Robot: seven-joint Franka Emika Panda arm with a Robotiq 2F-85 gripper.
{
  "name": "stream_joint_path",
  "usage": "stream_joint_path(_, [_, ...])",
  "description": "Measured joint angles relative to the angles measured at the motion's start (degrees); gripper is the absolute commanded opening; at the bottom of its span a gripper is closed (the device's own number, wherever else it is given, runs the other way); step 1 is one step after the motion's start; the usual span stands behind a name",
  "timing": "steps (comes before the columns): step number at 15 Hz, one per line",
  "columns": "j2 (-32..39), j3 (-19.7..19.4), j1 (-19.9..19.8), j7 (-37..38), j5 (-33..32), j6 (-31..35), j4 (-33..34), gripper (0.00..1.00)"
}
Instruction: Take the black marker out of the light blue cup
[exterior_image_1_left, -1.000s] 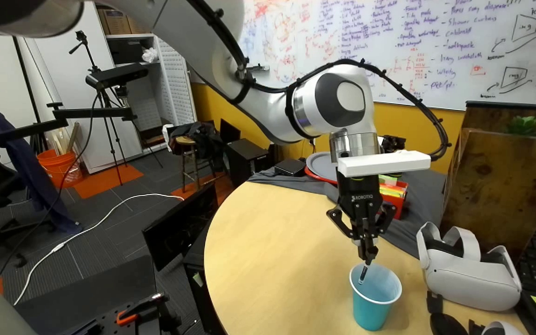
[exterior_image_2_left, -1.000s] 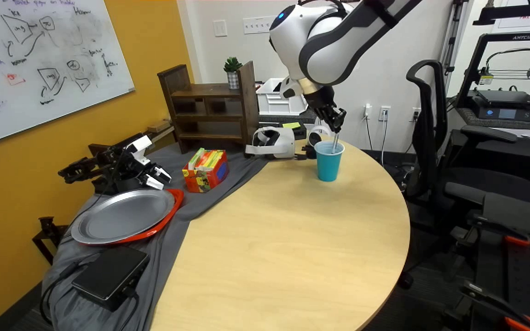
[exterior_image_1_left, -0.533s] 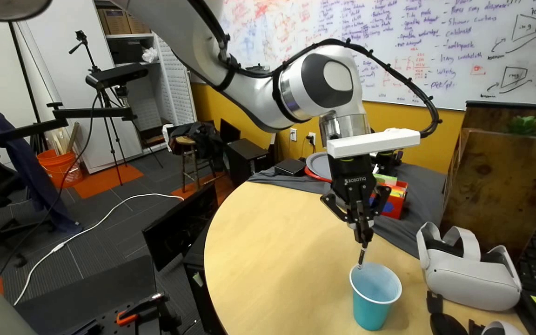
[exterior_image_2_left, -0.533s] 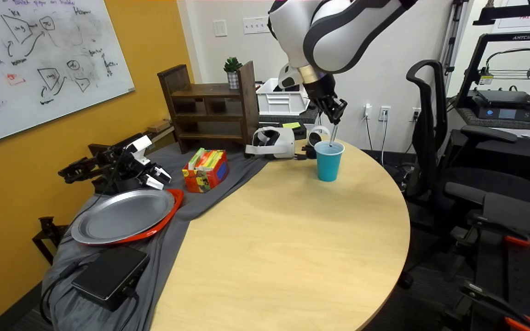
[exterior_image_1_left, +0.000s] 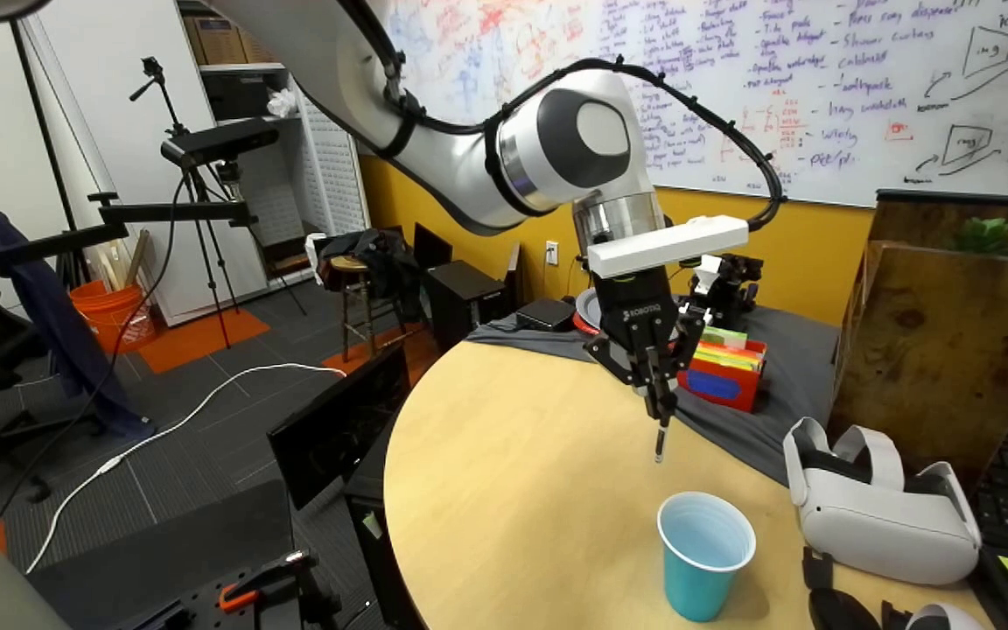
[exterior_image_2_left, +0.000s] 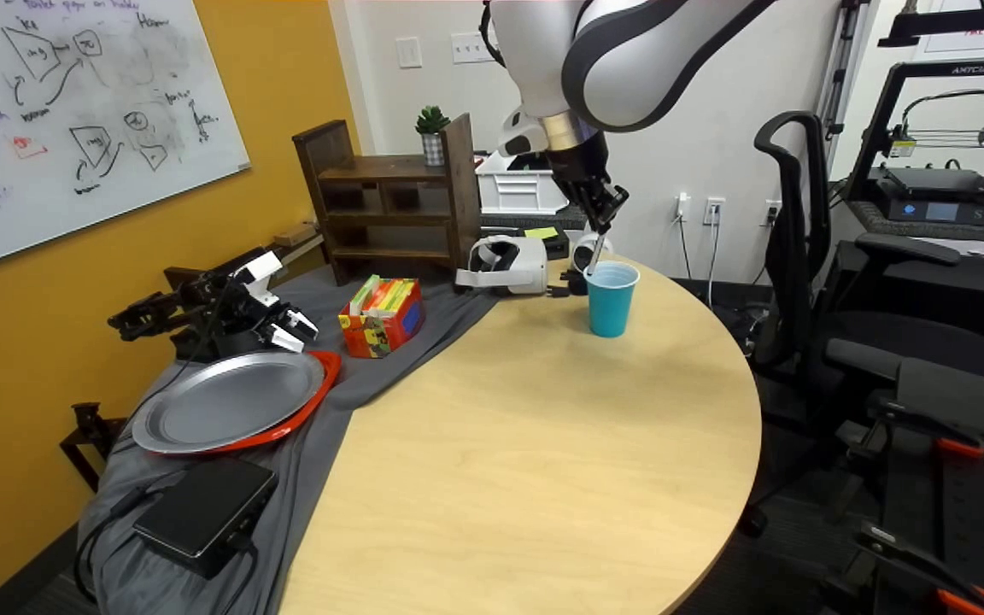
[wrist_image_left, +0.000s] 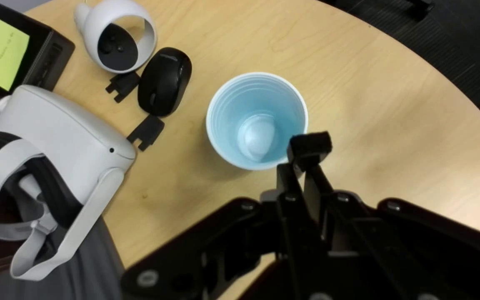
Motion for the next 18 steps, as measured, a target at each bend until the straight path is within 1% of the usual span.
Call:
stream_joint_path(6, [0.7, 1.9, 2.2, 3.9, 0.0, 2.7, -0.7, 0.03])
stream_joint_path(13, [3.9, 4.4, 5.4, 9.4, 0.0, 6.8, -0.6, 0.03])
stream_joint_path(18, [6.2, 5.8, 6.3, 11.3, 0.5, 10.8, -0.2, 0.03])
